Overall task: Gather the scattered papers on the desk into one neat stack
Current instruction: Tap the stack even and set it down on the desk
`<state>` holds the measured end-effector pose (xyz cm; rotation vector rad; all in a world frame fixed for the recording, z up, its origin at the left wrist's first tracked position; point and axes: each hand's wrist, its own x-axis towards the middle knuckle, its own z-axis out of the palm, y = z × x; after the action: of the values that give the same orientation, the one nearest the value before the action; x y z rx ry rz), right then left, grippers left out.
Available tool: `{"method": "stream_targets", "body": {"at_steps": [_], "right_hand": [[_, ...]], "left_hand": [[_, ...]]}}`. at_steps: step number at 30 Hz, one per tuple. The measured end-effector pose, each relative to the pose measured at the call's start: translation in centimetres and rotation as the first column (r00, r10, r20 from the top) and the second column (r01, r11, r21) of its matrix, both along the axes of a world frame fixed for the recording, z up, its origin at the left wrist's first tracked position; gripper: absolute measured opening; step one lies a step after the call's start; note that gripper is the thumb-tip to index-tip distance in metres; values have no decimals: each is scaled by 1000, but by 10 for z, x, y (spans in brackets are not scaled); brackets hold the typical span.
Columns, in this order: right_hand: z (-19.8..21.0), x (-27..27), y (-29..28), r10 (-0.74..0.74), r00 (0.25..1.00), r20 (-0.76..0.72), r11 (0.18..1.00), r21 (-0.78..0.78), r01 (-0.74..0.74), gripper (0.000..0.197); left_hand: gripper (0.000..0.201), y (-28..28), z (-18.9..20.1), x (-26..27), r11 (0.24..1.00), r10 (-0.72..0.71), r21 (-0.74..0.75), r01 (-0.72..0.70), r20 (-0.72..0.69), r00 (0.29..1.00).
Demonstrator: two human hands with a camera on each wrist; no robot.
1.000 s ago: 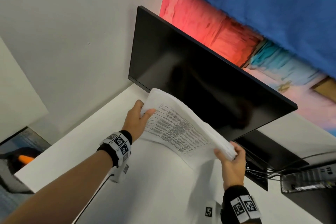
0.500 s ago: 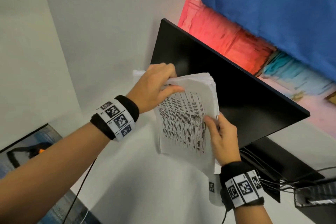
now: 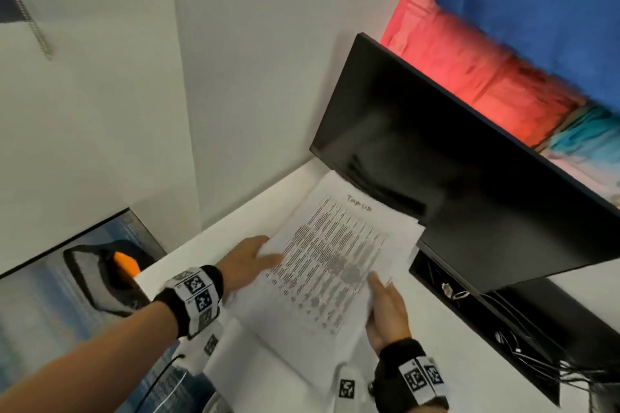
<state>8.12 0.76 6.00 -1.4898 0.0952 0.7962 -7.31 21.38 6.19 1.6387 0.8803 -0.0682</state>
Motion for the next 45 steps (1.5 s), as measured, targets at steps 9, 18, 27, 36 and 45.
{"method": "stream_targets", "body": {"at_steps": [9,18,27,36,45], "right_hand": [[-31,-6,-21,204,977,-64,906,-366,-213,14],[-17,10,-68,218,976,7,878,-439,-193,23],[-44,2,9,157,985,-73,944,-282,-171,57],[-51,8,83,35,986,-160,996,-70,-47,53],[-56,18,99,-39,984,-172,965,-263,-7,58]], "left_hand": [[52,70,-71,-13,925,112,377,49,-393,913],[42,71,-71,1,814,92,546,196,-456,885],[70,87,-72,26,837,19,526,153,-307,951],[64,96,-71,69,911,40,411,32,-166,985],[55,105,-77,71,933,119,345,-101,-30,992]]}}
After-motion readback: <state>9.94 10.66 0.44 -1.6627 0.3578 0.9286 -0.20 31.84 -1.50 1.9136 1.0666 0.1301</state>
